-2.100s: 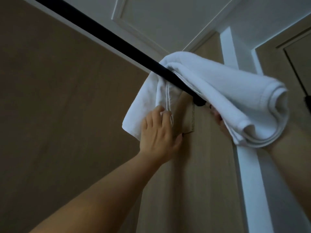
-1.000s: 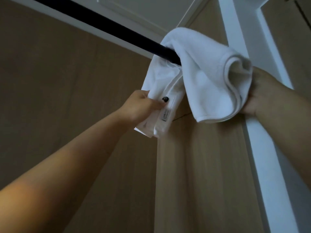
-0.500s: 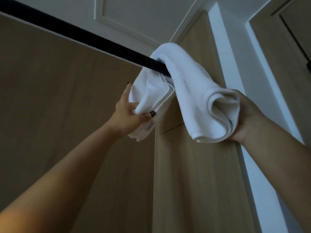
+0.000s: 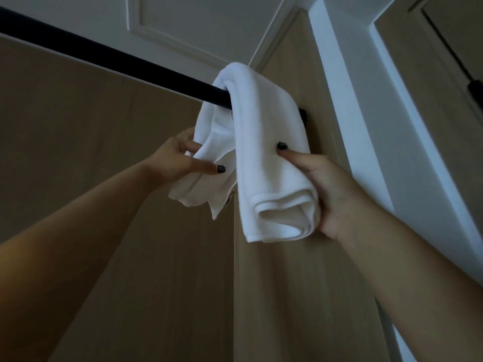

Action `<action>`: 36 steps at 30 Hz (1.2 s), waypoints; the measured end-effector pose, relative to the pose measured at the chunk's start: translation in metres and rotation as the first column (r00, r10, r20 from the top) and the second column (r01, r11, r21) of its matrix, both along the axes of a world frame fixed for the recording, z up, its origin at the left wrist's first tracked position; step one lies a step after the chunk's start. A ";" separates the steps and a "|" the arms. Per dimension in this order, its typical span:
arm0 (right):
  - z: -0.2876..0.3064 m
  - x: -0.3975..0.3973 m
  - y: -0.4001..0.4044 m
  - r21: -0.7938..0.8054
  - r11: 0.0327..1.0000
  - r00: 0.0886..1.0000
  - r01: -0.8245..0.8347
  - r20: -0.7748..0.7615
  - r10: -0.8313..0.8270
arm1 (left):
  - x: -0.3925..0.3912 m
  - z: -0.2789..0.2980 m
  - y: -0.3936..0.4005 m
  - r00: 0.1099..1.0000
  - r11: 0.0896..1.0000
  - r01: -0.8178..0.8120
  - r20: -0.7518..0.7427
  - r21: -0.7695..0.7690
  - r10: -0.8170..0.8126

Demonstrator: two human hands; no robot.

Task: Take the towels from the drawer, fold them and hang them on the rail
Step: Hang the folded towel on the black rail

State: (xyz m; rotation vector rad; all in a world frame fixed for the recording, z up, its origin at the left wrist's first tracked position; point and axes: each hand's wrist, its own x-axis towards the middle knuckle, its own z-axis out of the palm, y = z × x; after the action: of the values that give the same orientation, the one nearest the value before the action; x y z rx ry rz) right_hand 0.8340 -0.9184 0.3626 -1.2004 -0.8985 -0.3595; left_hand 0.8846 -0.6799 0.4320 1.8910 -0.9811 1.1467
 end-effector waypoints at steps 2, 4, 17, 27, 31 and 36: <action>-0.001 0.005 0.016 0.105 0.988 0.992 0.117 0.036 -0.122 | 0.002 0.005 0.000 1.000 0.998 0.011 -0.016 -0.064 -0.012; -0.001 0.012 0.031 0.201 0.960 0.974 0.196 0.069 -0.214 | 0.008 0.007 -0.001 0.999 0.993 0.035 0.031 -0.116 -0.031; -0.003 0.039 0.042 0.220 0.974 0.988 -0.060 0.151 0.026 | 0.013 0.016 -0.002 0.947 0.971 0.218 -0.217 -0.102 -0.236; 0.001 0.027 0.019 0.060 0.970 0.949 -0.235 0.231 0.215 | 0.012 -0.010 -0.017 0.907 0.926 0.311 -0.223 -0.214 -0.356; 0.013 0.018 0.018 0.107 0.994 0.951 -0.015 0.309 -0.019 | 0.017 -0.035 -0.017 0.819 0.865 0.411 -0.299 -0.289 -0.489; 0.025 0.014 0.006 0.053 0.955 0.894 0.290 0.342 -0.291 | 0.015 -0.041 -0.013 0.784 0.847 0.430 -0.336 -0.312 -0.522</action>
State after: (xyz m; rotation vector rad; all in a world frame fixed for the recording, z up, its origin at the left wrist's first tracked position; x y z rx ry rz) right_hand 0.8485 -0.9121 0.3881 -1.2962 -1.0193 -0.8351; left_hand 0.9001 -0.6930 0.3912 1.4896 -0.9690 0.4983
